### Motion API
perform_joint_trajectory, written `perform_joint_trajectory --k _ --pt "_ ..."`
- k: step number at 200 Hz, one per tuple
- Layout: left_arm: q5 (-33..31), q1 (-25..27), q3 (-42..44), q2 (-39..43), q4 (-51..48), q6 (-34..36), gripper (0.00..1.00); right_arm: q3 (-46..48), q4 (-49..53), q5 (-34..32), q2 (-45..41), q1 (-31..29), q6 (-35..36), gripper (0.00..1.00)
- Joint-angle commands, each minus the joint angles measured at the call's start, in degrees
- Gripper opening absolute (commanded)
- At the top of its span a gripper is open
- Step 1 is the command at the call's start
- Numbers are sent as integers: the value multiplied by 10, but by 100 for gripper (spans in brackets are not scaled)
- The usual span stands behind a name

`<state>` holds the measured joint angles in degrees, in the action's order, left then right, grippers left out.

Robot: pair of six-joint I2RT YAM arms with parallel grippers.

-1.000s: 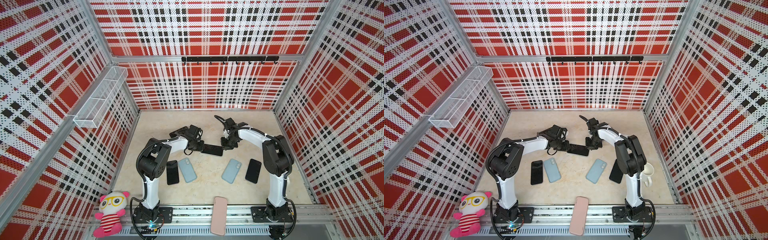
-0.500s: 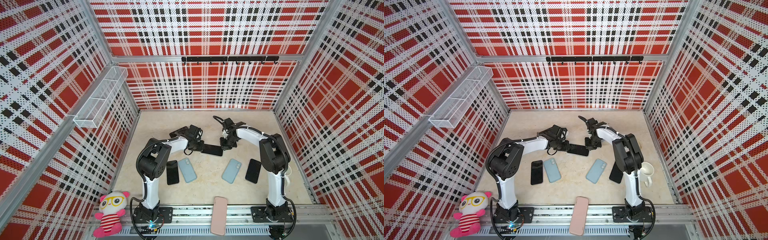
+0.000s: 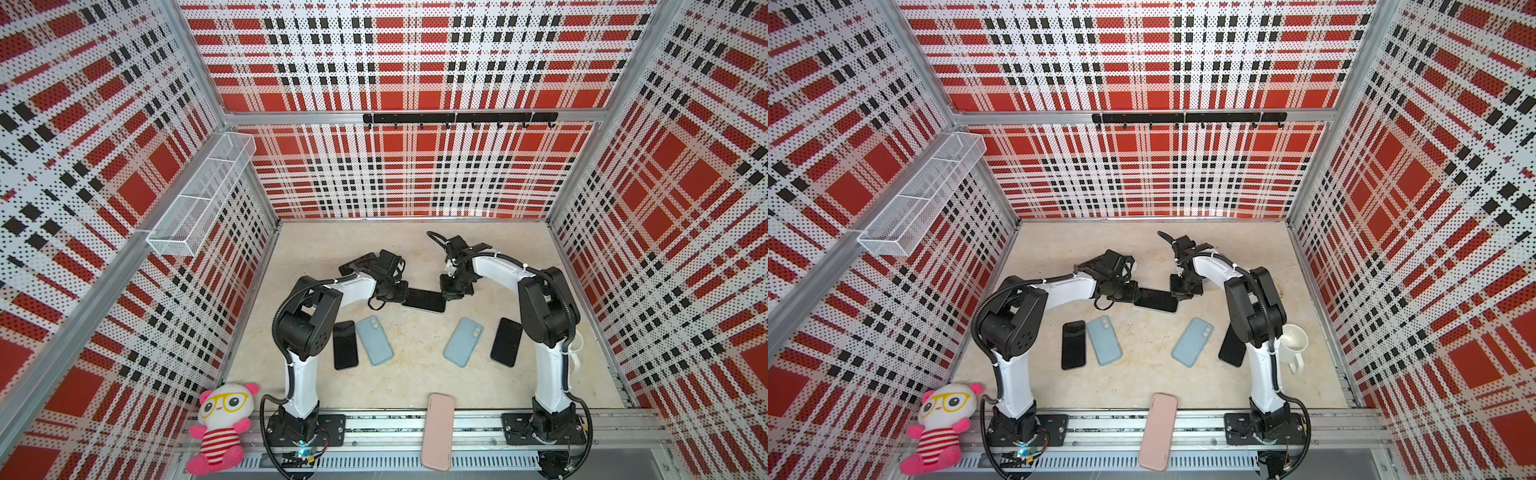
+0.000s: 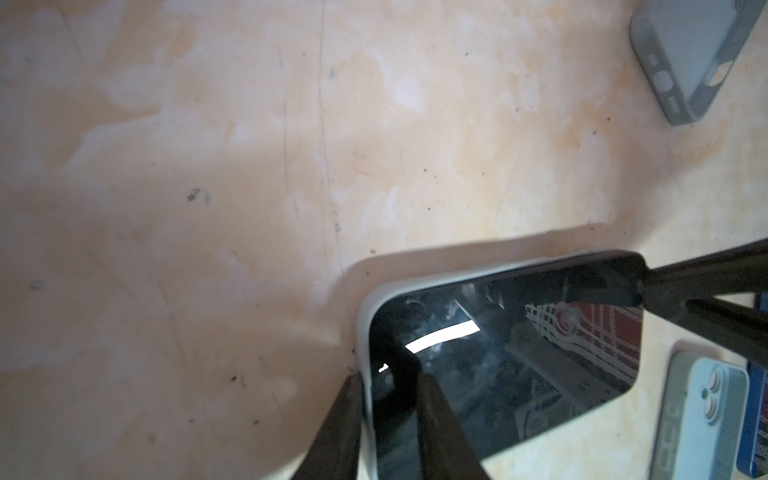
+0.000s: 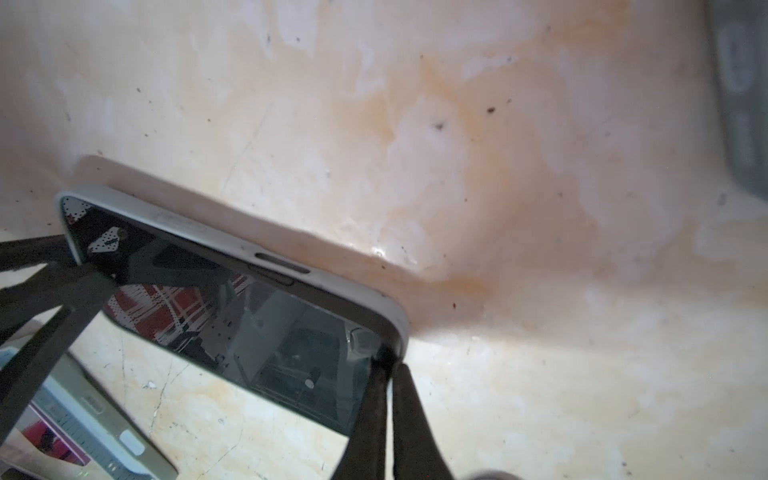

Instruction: Put the phone into the phone case

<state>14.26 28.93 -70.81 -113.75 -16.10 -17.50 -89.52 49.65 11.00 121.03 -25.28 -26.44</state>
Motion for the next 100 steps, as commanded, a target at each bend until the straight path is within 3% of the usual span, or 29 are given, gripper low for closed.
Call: perform_joint_trajectory --k 1,100 --pt "6 20 -7 -10 -27 13 26 43 -65 -9 92 -29 -6 7" --pt "-34 23 -14 -8 -41 28 26 -29 -2 -9 -48 21 30 12"
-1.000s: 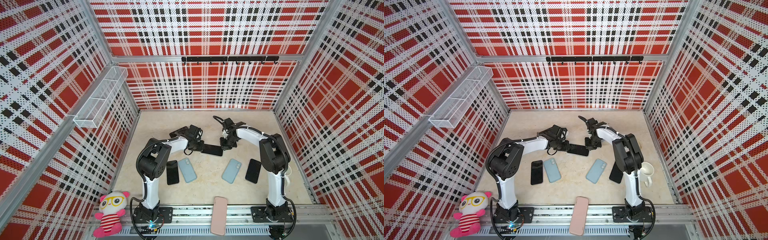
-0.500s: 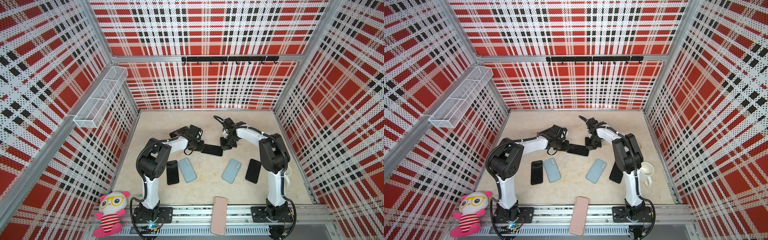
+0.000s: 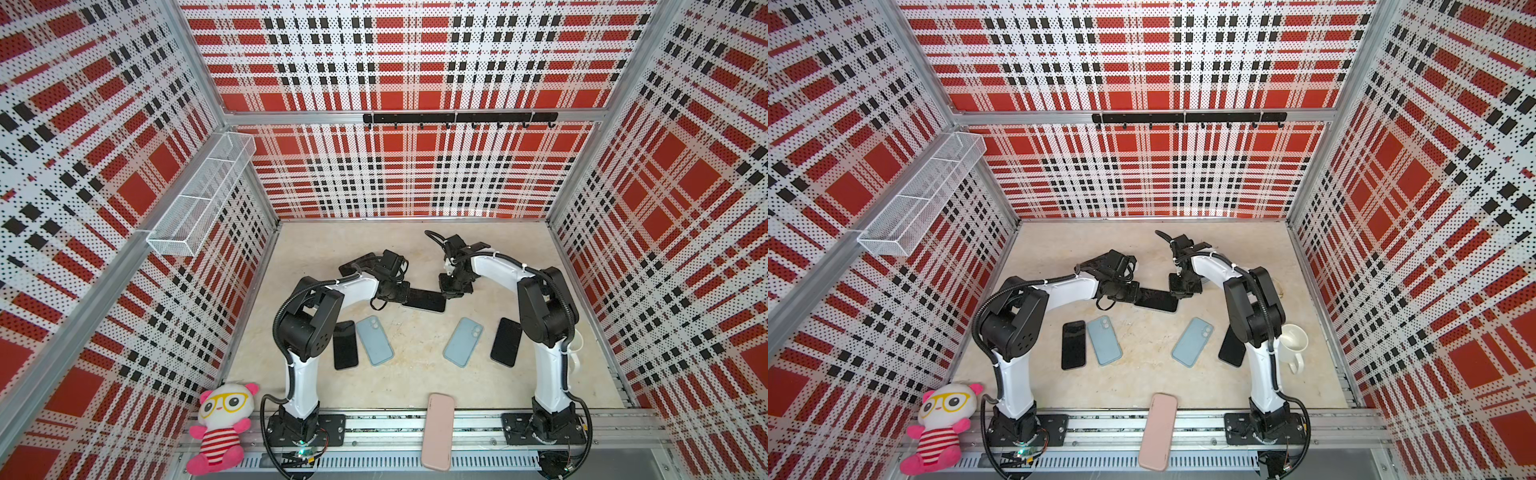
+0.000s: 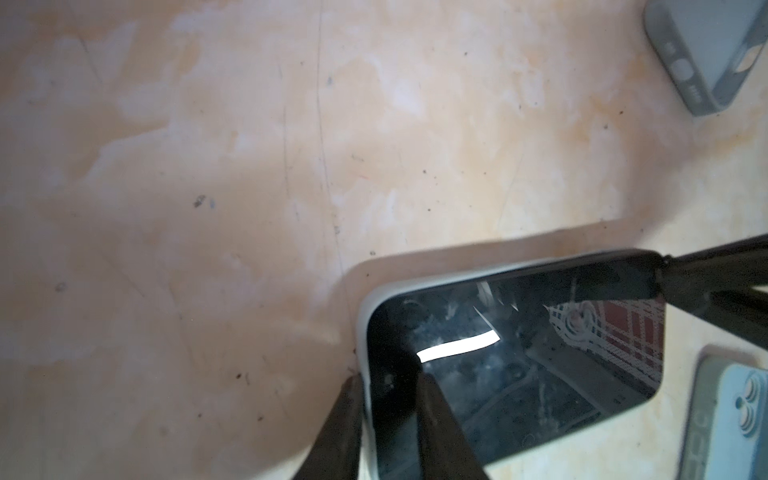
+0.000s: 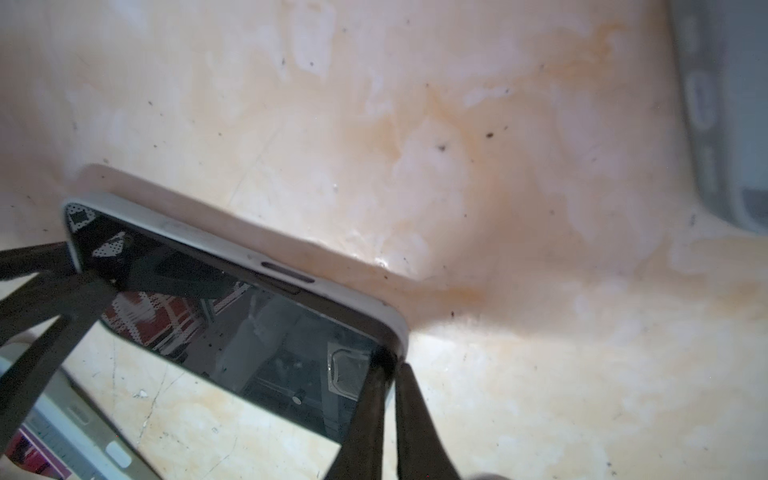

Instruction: Put the phone into the phone case

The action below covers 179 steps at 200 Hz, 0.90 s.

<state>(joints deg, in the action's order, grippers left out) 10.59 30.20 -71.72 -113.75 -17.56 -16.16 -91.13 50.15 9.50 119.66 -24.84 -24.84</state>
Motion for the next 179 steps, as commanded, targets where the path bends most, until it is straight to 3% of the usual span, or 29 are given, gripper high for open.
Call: perform_joint_trajectory --k 1,97,179 --pt "3 10 -5 -8 -26 15 26 -13 -7 7 -35 18 14 12" --pt "9 9 -6 -7 -26 14 26 2 -32 64 10 22 23 12" --pt "9 8 -6 1 -26 14 27 28 -28 33 41 13 18 11"
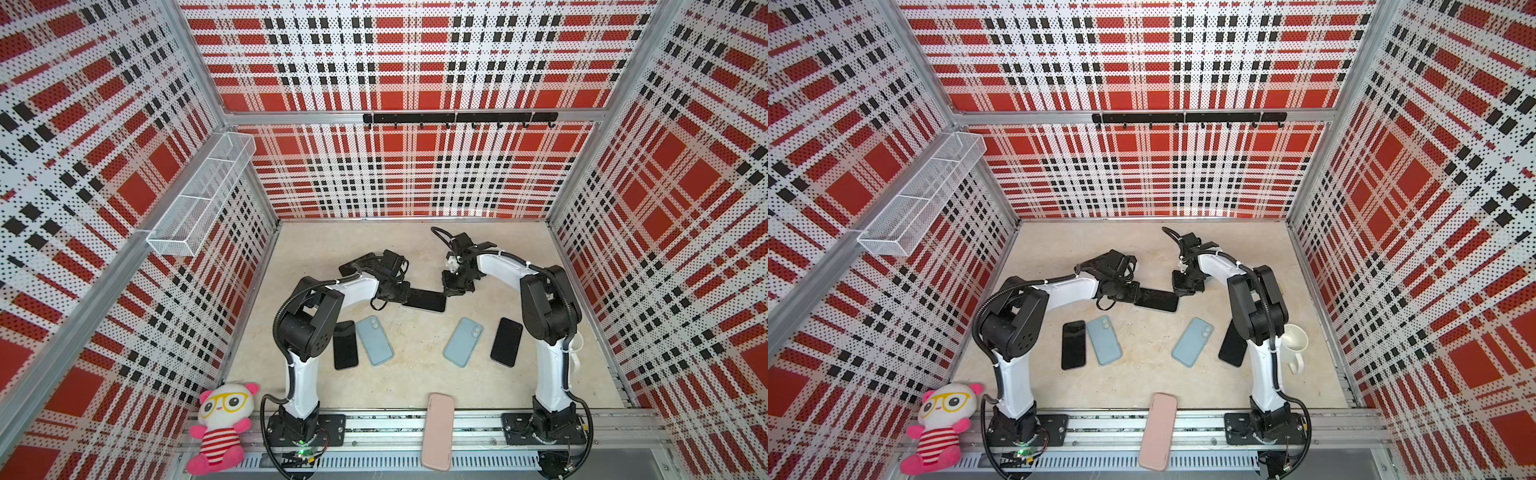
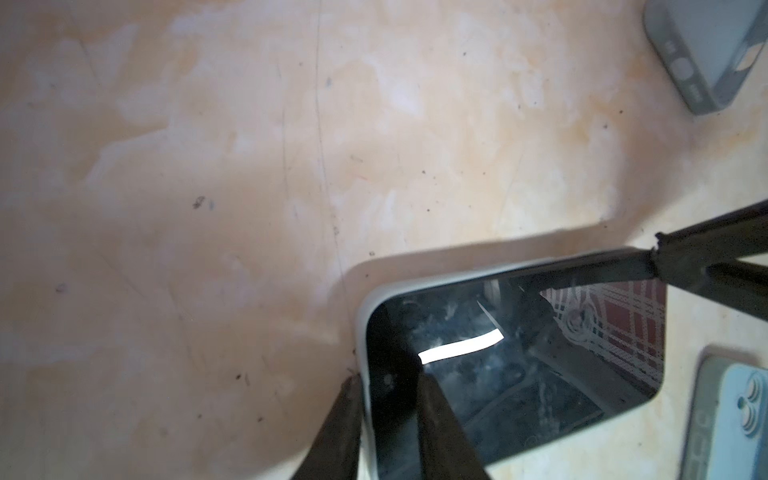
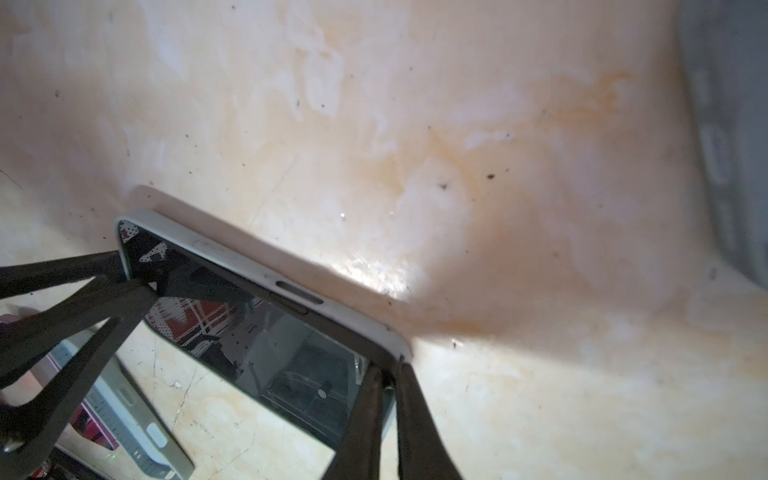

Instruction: Put the phone into the phone case

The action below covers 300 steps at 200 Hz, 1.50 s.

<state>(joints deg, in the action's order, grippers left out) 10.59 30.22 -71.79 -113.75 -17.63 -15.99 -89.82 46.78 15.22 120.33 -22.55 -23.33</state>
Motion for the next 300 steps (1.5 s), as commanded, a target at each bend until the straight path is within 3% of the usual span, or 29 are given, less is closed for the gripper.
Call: perform_joint_trajectory --k 1,61,190,243,282,300 --pt "9 8 -5 1 -26 12 27 15 6 -25 34 -10 3 11" --pt "7 8 -5 7 -24 13 35 46 37 -13 85 -34 9 10" --pt "9 10 -2 9 -20 11 37 60 -15 22 194 -84 -16 8" --pt "10 6 -2 16 -19 15 37 9 32 -42 32 -56 6 13" --pt "3 5 -2 21 -19 19 35 27 -66 35 -71 -36 19 15" --pt "8 5 0 34 -11 19 35 30 -56 2 -105 -38 45 25"
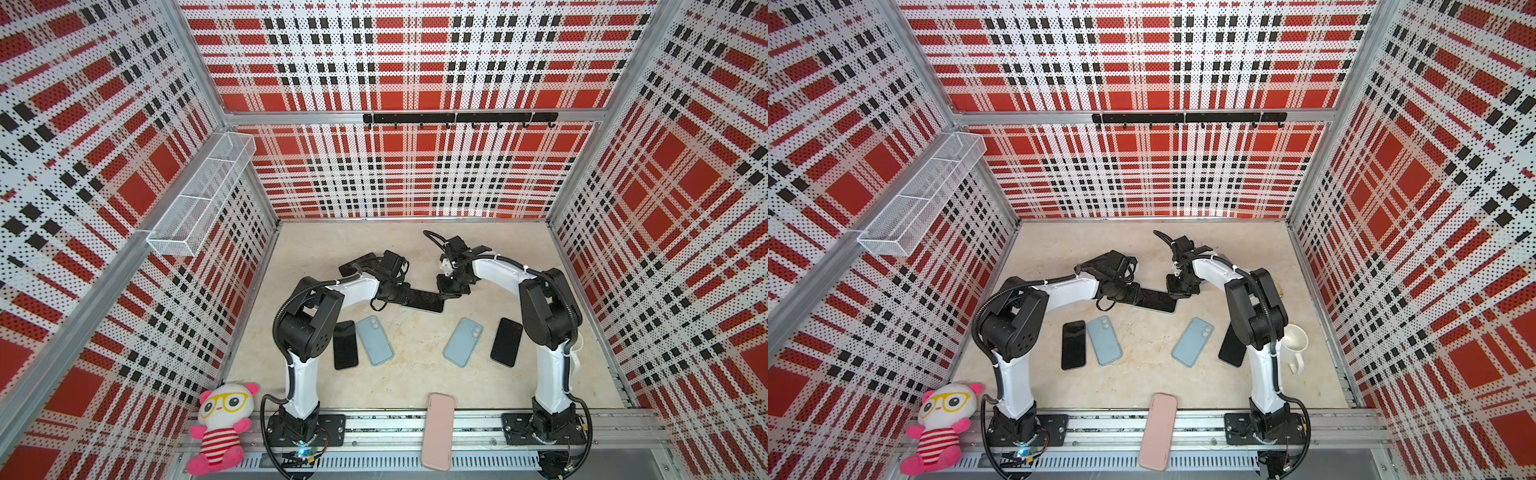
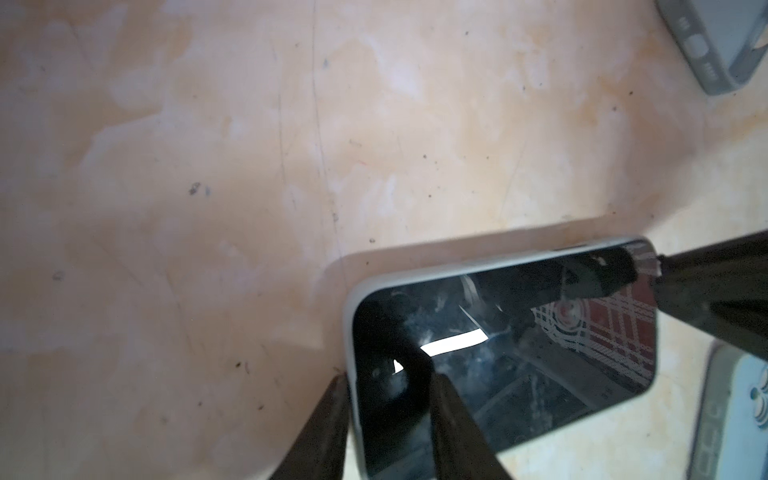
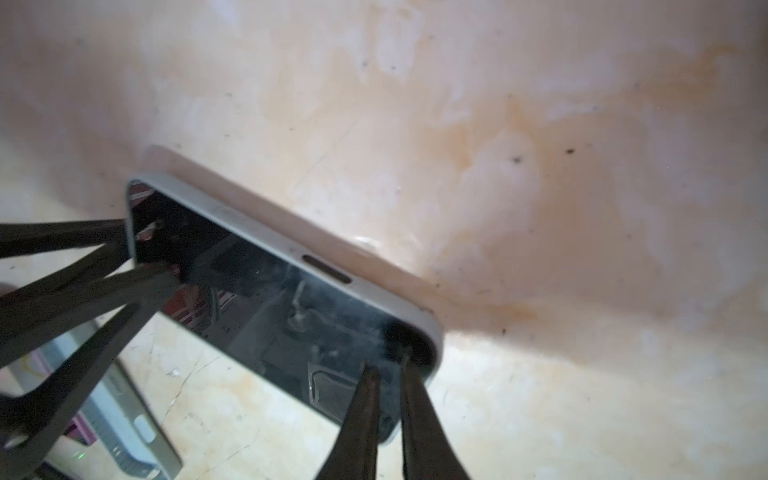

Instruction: Put the phone into the phone case

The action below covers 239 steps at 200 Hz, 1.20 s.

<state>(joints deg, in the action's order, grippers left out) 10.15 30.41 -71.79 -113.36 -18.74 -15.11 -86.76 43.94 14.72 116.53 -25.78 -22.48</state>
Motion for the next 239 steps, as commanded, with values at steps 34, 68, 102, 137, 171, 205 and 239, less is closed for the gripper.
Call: perform_joint_trajectory --k 34,68,102,137,171,205,239 --pt "31 -11 -3 80 5 5 39 63 -25 -30 -131 -6 148 52" --pt "-14 -43 9 173 2 -7 50 84 -51 -30 -133 -11 306 72" --pt "-21 -65 94 305 9 -58 67 17 -8 -72 -55 -32 429 83" --pt "30 -114 150 363 -20 -96 77 -14 -12 -91 10 -67 517 100" --pt "28 -126 151 380 -36 -105 79 -58 10 -64 58 -68 569 100" --pt "13 -127 151 383 -33 -120 79 -71 22 -39 87 -68 585 100" --pt "7 -127 147 378 -33 -117 79 -67 32 -32 96 -68 571 97"
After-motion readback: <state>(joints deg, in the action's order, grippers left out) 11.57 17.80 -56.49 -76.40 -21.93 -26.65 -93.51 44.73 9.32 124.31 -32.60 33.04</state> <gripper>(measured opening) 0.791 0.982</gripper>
